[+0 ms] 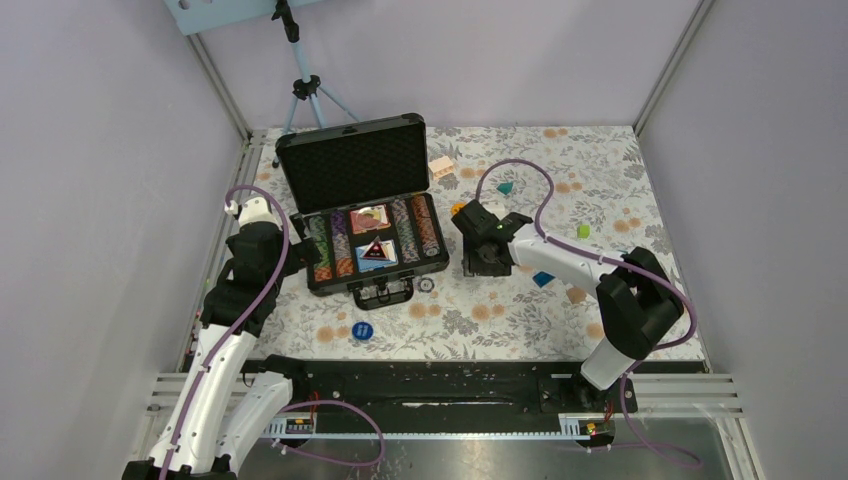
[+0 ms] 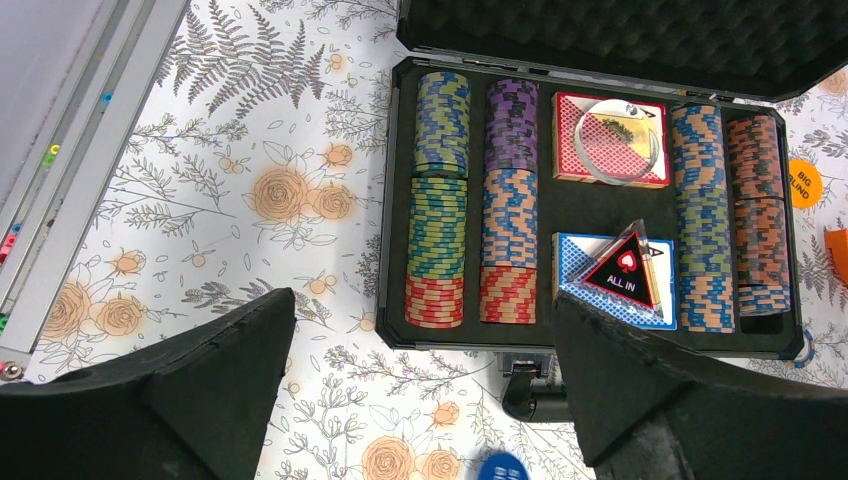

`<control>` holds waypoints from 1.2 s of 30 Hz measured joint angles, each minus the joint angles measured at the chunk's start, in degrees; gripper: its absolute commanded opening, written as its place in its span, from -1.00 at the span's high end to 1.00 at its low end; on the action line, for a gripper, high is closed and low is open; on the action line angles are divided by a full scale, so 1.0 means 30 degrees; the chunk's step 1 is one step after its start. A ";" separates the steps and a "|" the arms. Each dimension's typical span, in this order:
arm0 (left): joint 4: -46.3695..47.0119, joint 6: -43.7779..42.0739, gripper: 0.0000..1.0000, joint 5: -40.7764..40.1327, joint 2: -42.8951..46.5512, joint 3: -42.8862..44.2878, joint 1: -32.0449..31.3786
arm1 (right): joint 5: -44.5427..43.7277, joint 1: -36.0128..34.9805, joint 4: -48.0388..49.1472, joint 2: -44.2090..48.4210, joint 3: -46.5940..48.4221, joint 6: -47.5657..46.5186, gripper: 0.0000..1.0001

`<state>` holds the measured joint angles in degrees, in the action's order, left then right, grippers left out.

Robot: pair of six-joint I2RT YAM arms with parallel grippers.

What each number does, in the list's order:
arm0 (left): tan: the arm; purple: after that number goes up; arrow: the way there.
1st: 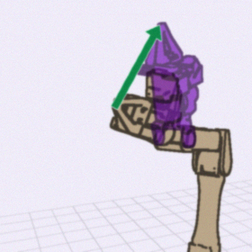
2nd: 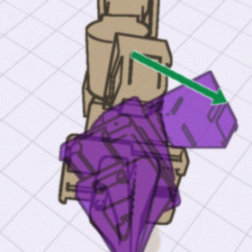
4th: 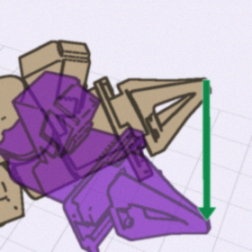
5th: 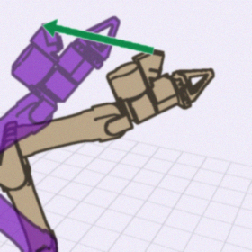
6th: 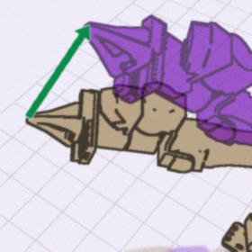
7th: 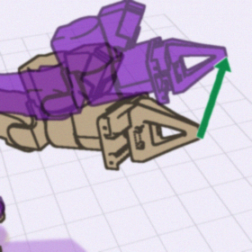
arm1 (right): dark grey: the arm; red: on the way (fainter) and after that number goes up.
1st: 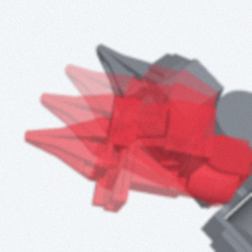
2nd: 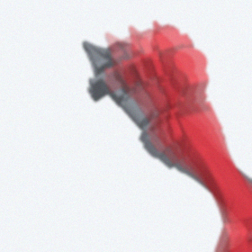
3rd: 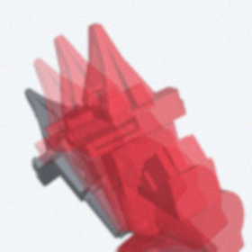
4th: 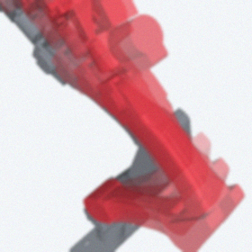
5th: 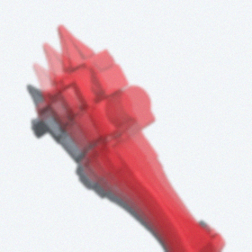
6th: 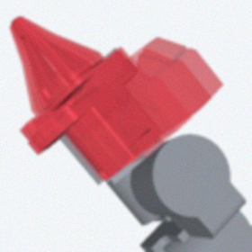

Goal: Pack up texas hold em set

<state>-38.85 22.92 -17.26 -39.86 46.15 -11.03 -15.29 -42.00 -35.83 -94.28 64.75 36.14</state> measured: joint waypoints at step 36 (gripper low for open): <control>0.0000 0.0000 -0.98 -0.0007 0.0000 0.0007 -0.0007 | -0.0590 -0.5042 -0.0729 -0.1916 0.2769 0.1894 -0.71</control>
<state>-38.85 22.92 -17.28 -39.86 46.17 -11.05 -17.06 -57.12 -38.02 -100.03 73.06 41.82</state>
